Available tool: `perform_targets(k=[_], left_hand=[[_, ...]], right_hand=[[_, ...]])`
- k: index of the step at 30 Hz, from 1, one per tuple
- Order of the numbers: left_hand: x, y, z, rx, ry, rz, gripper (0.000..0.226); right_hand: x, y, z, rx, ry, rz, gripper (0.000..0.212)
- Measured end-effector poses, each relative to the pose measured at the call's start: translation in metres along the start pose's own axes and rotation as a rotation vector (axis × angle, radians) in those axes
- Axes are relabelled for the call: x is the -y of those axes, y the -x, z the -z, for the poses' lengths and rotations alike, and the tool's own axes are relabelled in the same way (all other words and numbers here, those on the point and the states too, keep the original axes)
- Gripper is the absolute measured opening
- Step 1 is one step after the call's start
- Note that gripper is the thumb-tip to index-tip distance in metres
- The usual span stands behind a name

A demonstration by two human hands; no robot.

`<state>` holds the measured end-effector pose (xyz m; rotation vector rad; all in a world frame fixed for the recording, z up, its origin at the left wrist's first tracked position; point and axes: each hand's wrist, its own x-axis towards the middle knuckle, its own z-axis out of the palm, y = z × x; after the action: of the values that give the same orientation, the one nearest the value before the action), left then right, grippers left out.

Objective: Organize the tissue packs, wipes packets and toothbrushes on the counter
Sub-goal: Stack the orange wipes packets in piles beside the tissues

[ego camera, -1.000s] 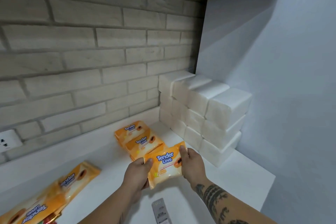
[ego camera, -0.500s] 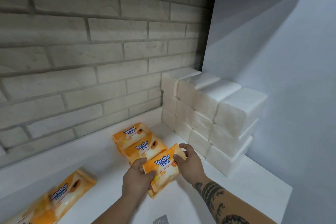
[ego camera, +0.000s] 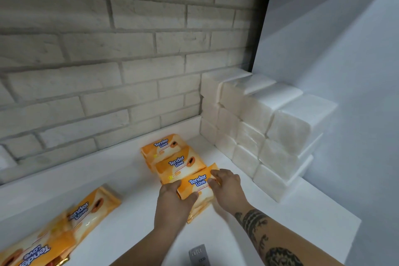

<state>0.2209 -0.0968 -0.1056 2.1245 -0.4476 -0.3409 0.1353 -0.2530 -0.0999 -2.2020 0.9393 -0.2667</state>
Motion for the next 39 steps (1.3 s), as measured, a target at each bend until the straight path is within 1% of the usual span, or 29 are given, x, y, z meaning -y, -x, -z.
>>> perform_targets(k=[5,8,13,17,23,28,31,36,39], left_hand=[[0.003,0.002,-0.001,-0.063,-0.01,0.041,0.071],[0.006,0.0,0.0,-0.064,0.001,0.058,0.073],[0.007,-0.001,0.003,-0.028,0.029,0.074,0.072],[0.006,0.002,0.009,-0.005,-0.011,0.055,0.072],[-0.004,0.012,0.035,0.024,-0.039,0.034,0.057],[-0.003,0.031,0.081,-0.003,-0.036,0.0,0.047],[0.01,0.046,0.115,-0.027,-0.064,0.01,0.045],[0.051,0.098,0.185,-0.073,-0.064,0.061,0.039],[0.086,0.142,0.233,-0.087,-0.054,0.123,0.027]], right_hand=[[0.012,-0.005,-0.005,0.065,0.161,0.026,0.045],[0.016,-0.005,-0.006,0.095,0.24,0.033,0.046],[0.017,-0.004,-0.008,0.113,0.232,0.039,0.048],[0.019,-0.001,-0.005,0.108,0.254,0.061,0.049],[0.03,0.022,0.009,0.042,0.288,0.13,0.047],[0.058,0.058,0.015,-0.054,0.235,0.215,0.04],[0.079,0.084,0.008,-0.059,0.183,0.263,0.037],[0.119,0.146,-0.031,0.015,0.164,0.353,0.039],[0.146,0.194,-0.065,0.086,0.16,0.436,0.038]])
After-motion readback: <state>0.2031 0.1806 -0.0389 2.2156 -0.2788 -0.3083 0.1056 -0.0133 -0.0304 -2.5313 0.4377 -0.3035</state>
